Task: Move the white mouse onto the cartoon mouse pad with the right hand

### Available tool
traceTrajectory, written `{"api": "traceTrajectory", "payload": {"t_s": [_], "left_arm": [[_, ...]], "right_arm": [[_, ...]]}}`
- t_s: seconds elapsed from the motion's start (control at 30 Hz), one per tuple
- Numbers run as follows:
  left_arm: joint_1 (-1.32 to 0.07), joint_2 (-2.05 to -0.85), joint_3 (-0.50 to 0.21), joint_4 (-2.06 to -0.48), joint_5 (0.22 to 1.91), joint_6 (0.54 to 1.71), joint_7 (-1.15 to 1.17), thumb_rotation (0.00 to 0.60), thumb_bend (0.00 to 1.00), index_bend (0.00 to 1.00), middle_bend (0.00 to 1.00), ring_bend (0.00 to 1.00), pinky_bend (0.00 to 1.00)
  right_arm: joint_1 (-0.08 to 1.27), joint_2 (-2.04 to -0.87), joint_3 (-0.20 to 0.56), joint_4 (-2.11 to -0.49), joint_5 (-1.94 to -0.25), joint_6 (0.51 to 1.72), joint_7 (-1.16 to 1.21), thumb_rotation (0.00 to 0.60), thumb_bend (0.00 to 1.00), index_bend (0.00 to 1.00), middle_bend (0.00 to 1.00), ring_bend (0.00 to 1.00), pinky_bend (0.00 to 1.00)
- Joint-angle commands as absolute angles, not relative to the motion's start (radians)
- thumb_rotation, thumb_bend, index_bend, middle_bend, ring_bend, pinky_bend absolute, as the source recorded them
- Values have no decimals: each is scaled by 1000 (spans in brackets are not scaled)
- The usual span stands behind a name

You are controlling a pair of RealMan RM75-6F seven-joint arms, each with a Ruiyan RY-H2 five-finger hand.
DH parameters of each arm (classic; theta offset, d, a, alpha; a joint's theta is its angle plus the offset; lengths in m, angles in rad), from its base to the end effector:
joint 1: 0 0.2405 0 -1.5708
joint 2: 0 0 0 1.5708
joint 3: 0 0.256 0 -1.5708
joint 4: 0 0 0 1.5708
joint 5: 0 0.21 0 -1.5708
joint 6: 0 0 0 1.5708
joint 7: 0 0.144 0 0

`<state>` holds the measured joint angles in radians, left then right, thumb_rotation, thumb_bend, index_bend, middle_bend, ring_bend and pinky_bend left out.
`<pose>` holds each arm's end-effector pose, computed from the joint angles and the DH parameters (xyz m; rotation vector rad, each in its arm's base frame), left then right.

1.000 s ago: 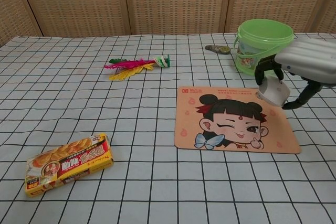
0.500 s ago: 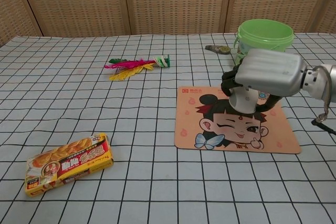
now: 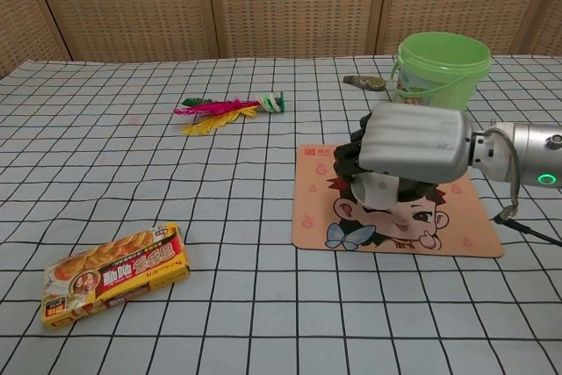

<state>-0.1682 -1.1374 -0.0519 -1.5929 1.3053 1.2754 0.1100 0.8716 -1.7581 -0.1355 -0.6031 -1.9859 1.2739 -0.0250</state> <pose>-0.3336 0.2046 0.1381 -1.4155 -1.0124 -0.6749 -0.1728 -0.3598 -0.0404 2.3555 0.2906 0.9119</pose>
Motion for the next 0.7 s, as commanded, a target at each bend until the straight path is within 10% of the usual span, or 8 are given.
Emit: {"api": "traceTrajectory", "payload": {"t_s": [0.03, 0.47, 0.7], "left_arm": [[-168, -1137, -51, -1594, 1306, 1275, 110, 600, 0, 0, 0, 0, 0], [-171, -1135, -53, -1588, 1298, 1269, 96, 600, 0, 0, 0, 0, 0], [-171, -1134, -57, -1584, 1290, 1271, 93, 600, 0, 0, 0, 0, 0]], "right_arm": [[878, -1770, -145, -589, -1988, 1272, -20, 600, 435, 807, 620, 559, 614], [868, -1805, -180, -513, -1960, 1230, -6, 600, 434, 791, 593, 554, 589], [859, -1799, -180, -529, -1936, 1208, -60, 600, 310, 533, 332, 302, 221]]}}
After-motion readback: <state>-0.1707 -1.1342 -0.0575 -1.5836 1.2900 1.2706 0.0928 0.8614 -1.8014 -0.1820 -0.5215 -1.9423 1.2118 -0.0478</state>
